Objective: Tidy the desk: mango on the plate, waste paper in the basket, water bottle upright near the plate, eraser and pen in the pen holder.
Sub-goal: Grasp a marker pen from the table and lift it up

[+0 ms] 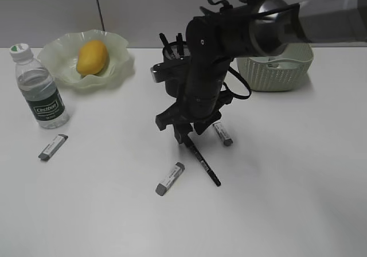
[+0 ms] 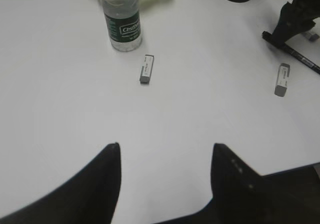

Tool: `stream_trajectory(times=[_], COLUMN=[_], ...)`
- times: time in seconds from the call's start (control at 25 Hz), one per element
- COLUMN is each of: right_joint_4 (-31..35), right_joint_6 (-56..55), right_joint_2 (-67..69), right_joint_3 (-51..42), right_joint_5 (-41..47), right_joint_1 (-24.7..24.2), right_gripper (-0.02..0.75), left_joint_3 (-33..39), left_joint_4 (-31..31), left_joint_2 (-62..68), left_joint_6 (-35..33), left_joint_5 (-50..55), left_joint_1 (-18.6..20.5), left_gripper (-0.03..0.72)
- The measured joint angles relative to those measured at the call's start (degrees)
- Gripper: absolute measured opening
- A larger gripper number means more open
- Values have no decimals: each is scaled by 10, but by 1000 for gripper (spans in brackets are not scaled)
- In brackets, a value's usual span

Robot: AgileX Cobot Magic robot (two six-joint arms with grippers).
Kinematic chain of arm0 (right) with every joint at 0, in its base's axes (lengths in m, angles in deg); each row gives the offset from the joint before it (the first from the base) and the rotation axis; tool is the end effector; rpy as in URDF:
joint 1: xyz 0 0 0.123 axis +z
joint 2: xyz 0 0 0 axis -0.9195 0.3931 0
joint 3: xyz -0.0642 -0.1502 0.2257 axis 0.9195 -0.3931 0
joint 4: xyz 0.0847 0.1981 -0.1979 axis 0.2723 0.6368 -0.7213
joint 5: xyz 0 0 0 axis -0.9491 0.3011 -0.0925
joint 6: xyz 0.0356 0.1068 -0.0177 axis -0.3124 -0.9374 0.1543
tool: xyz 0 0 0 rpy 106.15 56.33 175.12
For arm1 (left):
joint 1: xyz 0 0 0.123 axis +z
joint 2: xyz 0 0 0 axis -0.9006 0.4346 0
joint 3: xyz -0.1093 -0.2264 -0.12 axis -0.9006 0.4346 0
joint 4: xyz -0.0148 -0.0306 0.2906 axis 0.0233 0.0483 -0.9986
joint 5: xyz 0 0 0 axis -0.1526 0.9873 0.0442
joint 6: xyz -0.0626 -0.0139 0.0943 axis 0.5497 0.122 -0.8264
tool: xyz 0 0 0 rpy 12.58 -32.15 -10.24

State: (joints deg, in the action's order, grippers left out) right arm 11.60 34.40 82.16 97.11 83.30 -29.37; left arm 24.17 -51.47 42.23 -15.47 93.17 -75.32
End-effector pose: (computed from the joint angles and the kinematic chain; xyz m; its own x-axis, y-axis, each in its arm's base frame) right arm 0.3824 0.3002 0.0691 -0.8363 -0.5025 -0.2194 -0.5276 0.8464 0.0725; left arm 0.0774 -0.0222 0.2869 -0.5531 0.0887 -0.8284 0.2310 0.9717 -0.0503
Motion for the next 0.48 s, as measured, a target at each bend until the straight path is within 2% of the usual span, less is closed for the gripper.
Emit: stream_trajectory(times=[0.48], right_joint_4=[7], right_joint_6=[1], right_joint_2=[52], right_joint_3=[48], right_joint_5=[20], right_joint_1=[0], right_gripper=[333], left_joint_3=[0], left_joint_4=[0], left_joint_2=[0], left_joint_6=[0], left_joint_5=[0], left_joint_1=[0], left_gripper=[435])
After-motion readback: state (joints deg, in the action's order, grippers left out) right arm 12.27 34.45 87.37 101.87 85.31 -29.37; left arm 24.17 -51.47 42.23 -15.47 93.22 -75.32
